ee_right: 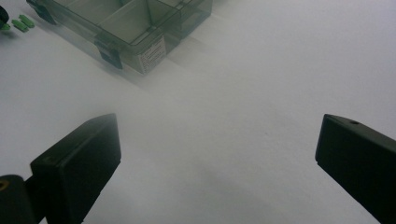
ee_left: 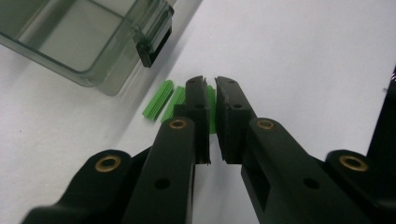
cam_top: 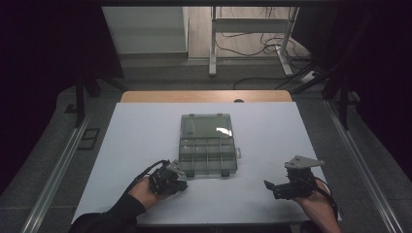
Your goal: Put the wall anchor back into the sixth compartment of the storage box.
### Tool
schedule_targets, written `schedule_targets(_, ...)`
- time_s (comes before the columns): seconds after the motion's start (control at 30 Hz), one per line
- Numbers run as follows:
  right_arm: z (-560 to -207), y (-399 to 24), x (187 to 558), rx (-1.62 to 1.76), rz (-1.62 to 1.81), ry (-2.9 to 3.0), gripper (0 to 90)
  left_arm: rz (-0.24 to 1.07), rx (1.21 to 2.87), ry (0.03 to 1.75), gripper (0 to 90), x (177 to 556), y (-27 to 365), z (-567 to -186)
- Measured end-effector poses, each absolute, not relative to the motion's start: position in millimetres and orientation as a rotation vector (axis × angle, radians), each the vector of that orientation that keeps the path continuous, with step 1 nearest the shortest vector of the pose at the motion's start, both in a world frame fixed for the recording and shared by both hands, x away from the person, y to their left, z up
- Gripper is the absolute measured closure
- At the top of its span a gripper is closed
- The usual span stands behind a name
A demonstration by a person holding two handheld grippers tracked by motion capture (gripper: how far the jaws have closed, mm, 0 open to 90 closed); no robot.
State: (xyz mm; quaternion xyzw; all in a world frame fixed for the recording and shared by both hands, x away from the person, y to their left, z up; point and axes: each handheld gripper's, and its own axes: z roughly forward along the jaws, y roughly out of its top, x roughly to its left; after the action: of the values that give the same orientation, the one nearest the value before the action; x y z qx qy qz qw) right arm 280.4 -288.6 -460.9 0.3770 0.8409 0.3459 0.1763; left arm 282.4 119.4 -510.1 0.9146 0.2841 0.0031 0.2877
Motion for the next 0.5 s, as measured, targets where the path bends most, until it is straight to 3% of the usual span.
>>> schedule_targets(0.5, -460.6, -288.6, 280.6, 1.07, 0.988, 2.38, 0.0, 0.06, 2.386, 0.764, 84.8, 282.5, 120.7, -493.7)
